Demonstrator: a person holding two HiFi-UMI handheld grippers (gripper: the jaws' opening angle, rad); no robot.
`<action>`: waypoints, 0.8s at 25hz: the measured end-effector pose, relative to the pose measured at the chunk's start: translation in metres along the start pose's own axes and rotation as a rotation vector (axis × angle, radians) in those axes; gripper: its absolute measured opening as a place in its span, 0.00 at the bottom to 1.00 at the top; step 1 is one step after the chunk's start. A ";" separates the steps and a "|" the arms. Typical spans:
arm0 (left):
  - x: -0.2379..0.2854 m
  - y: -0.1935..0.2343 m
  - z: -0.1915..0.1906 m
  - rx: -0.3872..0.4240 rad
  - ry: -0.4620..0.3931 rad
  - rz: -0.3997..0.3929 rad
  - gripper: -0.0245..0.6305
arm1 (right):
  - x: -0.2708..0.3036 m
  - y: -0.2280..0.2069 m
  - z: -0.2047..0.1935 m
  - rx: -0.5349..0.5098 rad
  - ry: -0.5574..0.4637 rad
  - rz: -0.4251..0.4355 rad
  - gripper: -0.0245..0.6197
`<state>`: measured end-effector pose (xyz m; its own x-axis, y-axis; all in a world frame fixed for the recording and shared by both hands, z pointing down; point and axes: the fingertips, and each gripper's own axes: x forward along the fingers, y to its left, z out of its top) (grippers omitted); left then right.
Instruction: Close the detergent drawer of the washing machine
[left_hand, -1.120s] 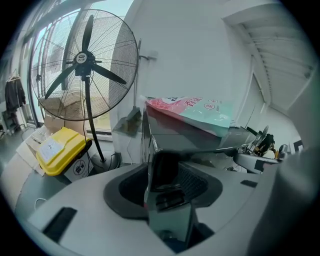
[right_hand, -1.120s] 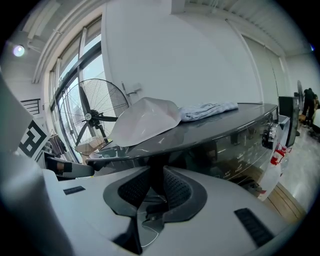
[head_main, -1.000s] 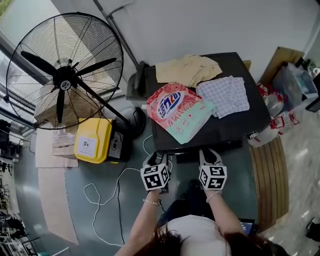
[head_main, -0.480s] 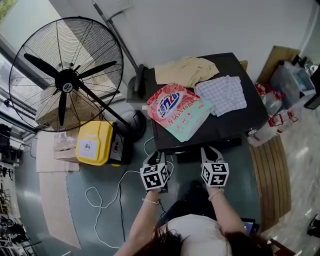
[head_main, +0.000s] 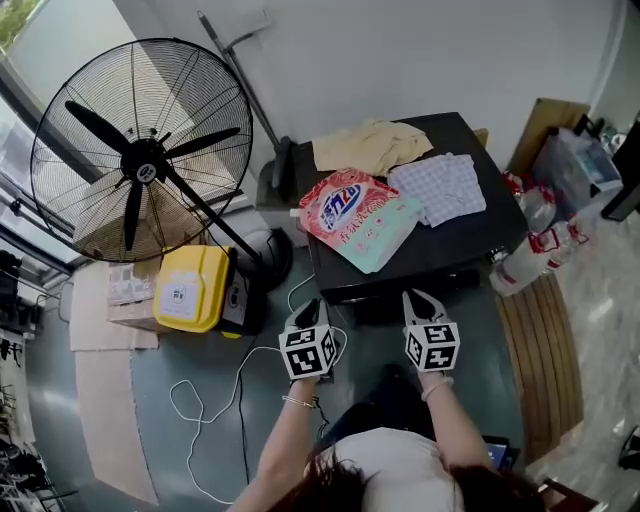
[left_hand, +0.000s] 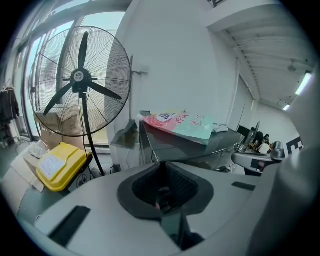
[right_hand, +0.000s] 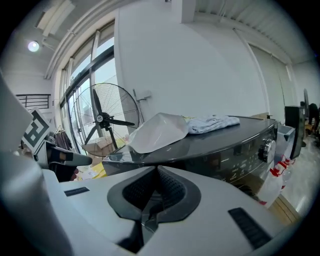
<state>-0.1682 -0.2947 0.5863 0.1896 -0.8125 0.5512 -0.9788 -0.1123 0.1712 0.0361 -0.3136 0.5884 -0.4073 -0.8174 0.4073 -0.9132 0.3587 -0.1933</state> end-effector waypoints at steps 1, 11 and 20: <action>-0.005 -0.001 0.001 0.004 -0.011 -0.005 0.11 | -0.004 0.003 0.001 -0.003 -0.010 0.008 0.09; -0.061 -0.010 0.011 0.047 -0.119 -0.072 0.08 | -0.049 0.042 0.022 -0.058 -0.088 0.049 0.09; -0.105 -0.020 0.026 0.063 -0.222 -0.099 0.07 | -0.084 0.069 0.050 -0.115 -0.166 0.075 0.09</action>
<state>-0.1709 -0.2220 0.5039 0.2703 -0.9007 0.3402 -0.9604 -0.2275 0.1607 0.0076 -0.2429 0.4958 -0.4749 -0.8463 0.2412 -0.8799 0.4624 -0.1099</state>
